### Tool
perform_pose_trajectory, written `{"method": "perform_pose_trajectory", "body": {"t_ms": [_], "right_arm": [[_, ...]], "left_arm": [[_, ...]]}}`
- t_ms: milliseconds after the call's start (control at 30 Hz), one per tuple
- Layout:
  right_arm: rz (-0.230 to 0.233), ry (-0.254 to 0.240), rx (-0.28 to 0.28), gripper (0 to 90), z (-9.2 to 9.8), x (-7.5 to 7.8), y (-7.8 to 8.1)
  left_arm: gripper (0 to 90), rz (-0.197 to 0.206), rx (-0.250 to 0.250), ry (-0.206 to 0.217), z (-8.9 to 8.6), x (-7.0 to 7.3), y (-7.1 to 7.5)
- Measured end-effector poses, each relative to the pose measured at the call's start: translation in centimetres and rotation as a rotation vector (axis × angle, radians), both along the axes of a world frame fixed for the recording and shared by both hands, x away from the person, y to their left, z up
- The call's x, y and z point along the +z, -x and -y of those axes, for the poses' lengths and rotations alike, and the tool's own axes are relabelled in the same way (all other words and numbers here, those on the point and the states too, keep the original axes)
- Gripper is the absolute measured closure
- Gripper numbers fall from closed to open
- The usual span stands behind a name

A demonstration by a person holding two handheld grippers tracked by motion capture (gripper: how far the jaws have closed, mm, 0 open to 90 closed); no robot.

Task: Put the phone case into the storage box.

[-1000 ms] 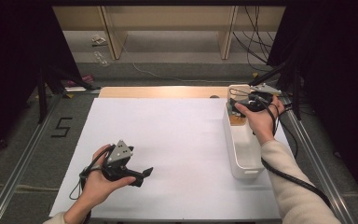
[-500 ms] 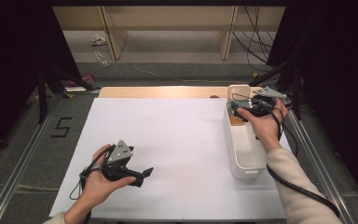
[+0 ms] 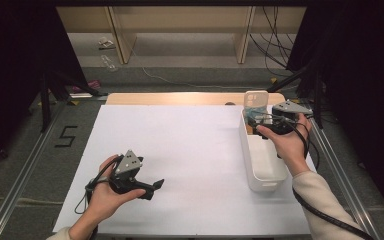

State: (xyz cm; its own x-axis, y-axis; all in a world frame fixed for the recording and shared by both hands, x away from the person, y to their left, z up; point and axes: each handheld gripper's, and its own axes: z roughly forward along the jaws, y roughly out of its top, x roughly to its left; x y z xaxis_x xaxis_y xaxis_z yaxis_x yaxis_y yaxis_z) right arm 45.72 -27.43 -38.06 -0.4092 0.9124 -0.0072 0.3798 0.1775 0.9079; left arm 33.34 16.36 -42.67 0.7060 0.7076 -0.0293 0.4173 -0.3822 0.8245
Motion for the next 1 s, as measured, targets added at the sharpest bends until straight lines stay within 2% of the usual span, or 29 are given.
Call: {"method": "perform_pose_trajectory", "body": {"t_ms": [367,567,833,1000], "right_arm": [[-0.012,-0.03,0.047,8.4,0.3,0.0,1.9],[-0.005,-0.034,0.084,8.7,0.1,0.1,2.9],[-0.004,-0.066,0.141,8.4,0.2,0.3,4.2],[-0.009,-0.061,0.171,7.7,0.3,0.0,4.8]], "left_arm": [[0.0,0.002,0.003,0.0,-0.1,0.0,0.0],[0.0,0.0,0.003,-0.001,-0.1,0.0,0.0],[0.0,0.001,0.007,0.001,-0.1,0.0,0.0],[0.0,0.001,0.007,0.0,-0.2,0.0,-0.1]]}}
